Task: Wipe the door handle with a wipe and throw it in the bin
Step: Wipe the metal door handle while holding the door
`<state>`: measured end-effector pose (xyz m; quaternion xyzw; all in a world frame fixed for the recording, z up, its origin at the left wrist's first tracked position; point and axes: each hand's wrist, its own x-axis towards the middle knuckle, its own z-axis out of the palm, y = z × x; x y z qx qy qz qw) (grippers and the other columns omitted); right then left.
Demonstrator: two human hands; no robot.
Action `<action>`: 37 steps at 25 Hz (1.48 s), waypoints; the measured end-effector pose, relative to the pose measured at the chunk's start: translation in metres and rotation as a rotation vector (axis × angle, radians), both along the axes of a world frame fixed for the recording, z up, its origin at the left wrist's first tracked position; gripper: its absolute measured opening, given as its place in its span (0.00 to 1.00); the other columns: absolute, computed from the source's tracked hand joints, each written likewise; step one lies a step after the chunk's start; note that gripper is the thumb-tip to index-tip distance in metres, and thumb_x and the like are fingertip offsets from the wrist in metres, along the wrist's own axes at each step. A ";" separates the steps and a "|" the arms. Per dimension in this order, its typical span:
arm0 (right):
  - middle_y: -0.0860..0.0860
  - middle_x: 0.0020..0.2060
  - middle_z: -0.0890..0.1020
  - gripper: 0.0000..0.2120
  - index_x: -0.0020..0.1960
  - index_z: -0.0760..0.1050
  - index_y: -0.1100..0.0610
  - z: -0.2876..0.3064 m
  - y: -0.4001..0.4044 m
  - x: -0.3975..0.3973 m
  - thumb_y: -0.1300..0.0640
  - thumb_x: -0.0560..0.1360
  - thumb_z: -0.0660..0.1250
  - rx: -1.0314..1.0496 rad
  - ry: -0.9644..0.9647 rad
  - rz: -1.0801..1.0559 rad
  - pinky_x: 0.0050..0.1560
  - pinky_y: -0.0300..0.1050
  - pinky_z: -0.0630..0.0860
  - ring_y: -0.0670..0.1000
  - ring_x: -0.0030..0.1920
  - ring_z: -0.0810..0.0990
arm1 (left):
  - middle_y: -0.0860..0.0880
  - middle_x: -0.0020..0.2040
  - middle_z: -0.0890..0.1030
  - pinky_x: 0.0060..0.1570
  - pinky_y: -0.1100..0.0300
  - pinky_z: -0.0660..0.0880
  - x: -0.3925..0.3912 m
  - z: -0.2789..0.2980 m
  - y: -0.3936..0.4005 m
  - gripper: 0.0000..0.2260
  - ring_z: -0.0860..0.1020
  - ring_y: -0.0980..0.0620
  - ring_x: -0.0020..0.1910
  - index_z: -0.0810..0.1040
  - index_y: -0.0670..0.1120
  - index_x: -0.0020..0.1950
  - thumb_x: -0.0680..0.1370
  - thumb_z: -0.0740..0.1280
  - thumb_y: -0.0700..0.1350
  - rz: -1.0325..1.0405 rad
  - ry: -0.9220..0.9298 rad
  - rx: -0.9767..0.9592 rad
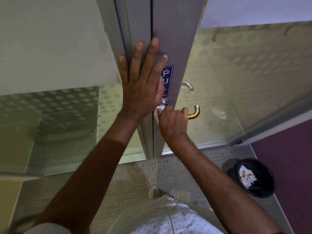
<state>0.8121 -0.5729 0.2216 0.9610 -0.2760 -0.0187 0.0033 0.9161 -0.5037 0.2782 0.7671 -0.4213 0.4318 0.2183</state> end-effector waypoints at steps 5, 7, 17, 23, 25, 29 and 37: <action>0.56 0.47 0.79 0.13 0.59 0.72 0.58 -0.019 0.010 -0.014 0.55 0.86 0.50 -0.016 -0.134 -0.063 0.65 0.58 0.69 0.57 0.50 0.78 | 0.45 0.81 0.66 0.82 0.43 0.36 0.002 -0.004 -0.007 0.24 0.40 0.49 0.86 0.67 0.49 0.80 0.84 0.65 0.49 0.079 -0.053 -0.051; 0.57 0.48 0.78 0.12 0.60 0.71 0.59 -0.025 0.012 -0.019 0.59 0.84 0.51 -0.048 -0.157 -0.054 0.64 0.58 0.69 0.58 0.51 0.77 | 0.48 0.84 0.62 0.82 0.42 0.36 0.006 -0.005 -0.008 0.24 0.35 0.50 0.84 0.66 0.51 0.81 0.85 0.64 0.50 0.096 -0.068 -0.045; 0.50 0.37 0.76 0.29 0.52 0.76 0.56 -0.004 -0.001 0.003 0.48 0.84 0.37 -0.007 -0.020 -0.023 0.58 0.55 0.68 0.52 0.35 0.75 | 0.51 0.82 0.47 0.82 0.43 0.35 0.009 -0.007 -0.013 0.24 0.35 0.50 0.84 0.65 0.52 0.81 0.85 0.63 0.52 0.108 -0.116 -0.084; 0.54 0.48 0.79 0.13 0.59 0.72 0.56 -0.027 0.004 -0.027 0.55 0.87 0.50 -0.039 -0.209 -0.024 0.63 0.57 0.68 0.56 0.50 0.77 | 0.51 0.82 0.48 0.82 0.43 0.34 0.008 -0.007 -0.011 0.23 0.34 0.50 0.84 0.65 0.52 0.80 0.85 0.63 0.52 0.110 -0.111 -0.066; 0.55 0.49 0.78 0.11 0.59 0.71 0.57 -0.035 0.002 -0.033 0.61 0.84 0.52 -0.089 -0.210 0.012 0.63 0.57 0.69 0.57 0.51 0.75 | 0.52 0.82 0.47 0.82 0.43 0.34 0.009 -0.007 -0.012 0.23 0.34 0.50 0.84 0.65 0.52 0.80 0.85 0.63 0.52 0.113 -0.109 -0.070; 0.55 0.43 0.81 0.11 0.55 0.73 0.58 -0.022 -0.001 -0.015 0.55 0.85 0.53 -0.125 -0.082 0.008 0.60 0.57 0.70 0.57 0.46 0.79 | 0.50 0.84 0.53 0.82 0.42 0.36 0.010 -0.011 -0.014 0.24 0.35 0.50 0.84 0.67 0.52 0.80 0.84 0.65 0.51 0.106 -0.111 -0.091; 0.52 0.36 0.77 0.18 0.50 0.75 0.56 -0.018 -0.005 -0.011 0.48 0.87 0.51 -0.051 -0.192 0.007 0.56 0.55 0.69 0.55 0.37 0.76 | 0.49 0.82 0.65 0.82 0.42 0.37 0.011 -0.012 -0.013 0.25 0.36 0.50 0.85 0.67 0.52 0.80 0.83 0.66 0.51 0.114 -0.116 -0.097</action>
